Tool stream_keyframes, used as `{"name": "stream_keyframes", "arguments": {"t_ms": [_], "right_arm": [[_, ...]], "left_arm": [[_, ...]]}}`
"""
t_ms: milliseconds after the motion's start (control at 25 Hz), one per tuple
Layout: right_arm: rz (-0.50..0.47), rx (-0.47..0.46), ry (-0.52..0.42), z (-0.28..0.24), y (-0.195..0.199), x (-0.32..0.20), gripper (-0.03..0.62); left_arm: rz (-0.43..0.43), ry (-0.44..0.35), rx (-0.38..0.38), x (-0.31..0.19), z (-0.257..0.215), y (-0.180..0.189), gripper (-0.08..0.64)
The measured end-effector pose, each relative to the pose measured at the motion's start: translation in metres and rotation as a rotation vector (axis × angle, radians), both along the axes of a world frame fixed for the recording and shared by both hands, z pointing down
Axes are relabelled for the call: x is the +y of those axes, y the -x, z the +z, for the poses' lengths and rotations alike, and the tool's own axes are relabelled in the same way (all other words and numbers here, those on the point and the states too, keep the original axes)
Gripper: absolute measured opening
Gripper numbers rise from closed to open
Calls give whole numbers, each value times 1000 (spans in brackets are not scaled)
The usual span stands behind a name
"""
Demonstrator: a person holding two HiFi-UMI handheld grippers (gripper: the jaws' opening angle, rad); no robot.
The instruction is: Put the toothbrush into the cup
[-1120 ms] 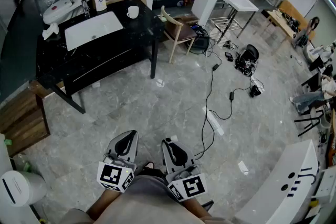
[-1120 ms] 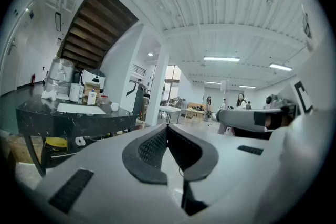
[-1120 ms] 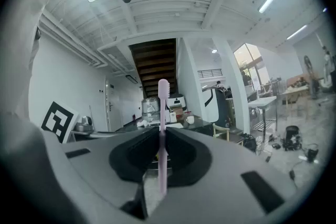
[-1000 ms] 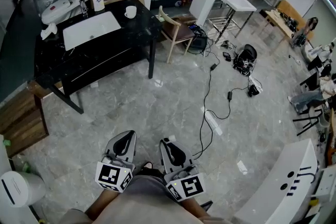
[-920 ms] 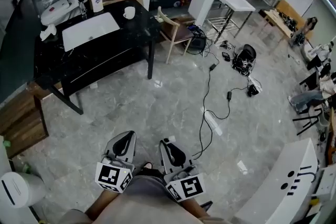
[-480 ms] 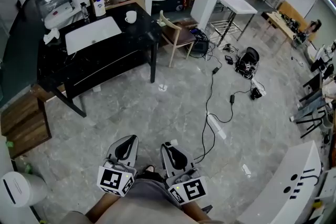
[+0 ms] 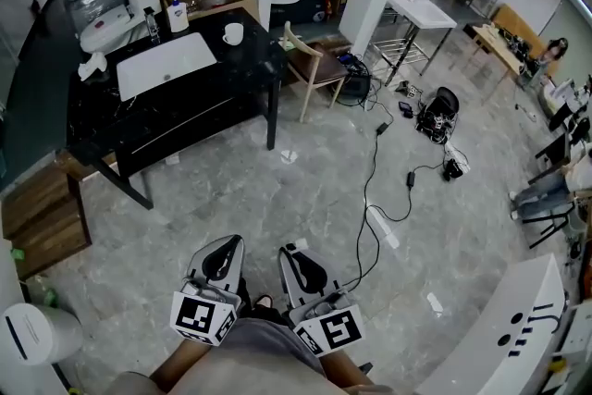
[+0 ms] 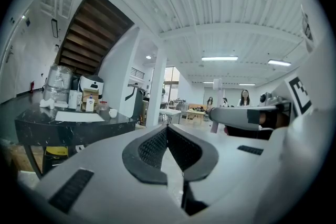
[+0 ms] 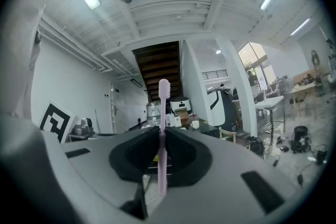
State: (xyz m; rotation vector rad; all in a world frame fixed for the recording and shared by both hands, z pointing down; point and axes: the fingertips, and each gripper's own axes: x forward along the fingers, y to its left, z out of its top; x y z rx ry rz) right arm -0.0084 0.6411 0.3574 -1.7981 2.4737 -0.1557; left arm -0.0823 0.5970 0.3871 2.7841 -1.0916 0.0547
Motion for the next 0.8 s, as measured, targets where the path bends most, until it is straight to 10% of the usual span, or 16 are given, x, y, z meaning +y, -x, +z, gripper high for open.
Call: {"name": "stream_keyframes", "arguments": {"t_ms": [800], "right_arm": [[-11,11,15,-7,21,-117,46]], "left_arm": [[1,7,27,-120,-8,17,8]]}}
